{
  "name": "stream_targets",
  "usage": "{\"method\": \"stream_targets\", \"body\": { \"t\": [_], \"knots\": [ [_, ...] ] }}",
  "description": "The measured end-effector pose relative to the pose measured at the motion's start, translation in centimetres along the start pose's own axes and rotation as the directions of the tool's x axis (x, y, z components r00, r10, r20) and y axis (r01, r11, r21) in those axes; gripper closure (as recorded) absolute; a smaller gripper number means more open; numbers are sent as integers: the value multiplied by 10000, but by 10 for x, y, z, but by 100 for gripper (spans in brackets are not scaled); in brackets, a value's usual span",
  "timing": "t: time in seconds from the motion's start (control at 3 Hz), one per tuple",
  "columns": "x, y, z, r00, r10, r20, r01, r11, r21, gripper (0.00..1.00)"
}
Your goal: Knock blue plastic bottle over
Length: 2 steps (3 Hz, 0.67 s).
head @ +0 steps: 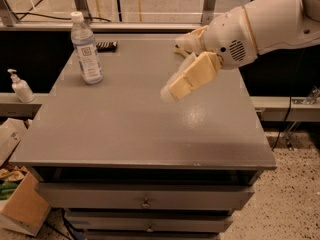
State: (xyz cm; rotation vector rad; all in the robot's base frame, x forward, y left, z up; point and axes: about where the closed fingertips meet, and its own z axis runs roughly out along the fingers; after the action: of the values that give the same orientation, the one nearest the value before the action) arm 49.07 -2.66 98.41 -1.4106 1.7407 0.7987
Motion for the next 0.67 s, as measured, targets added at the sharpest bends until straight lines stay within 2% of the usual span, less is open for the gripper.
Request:
{"method": "stream_targets", "body": {
  "t": [0.33, 0.67],
  "knots": [
    [0, 0, 0, 10000, -2, 0, 2, 10000, -1, 0],
    [2, -6, 15, 9985, -158, 533, 147, 9997, 195, 0]
  ]
}}
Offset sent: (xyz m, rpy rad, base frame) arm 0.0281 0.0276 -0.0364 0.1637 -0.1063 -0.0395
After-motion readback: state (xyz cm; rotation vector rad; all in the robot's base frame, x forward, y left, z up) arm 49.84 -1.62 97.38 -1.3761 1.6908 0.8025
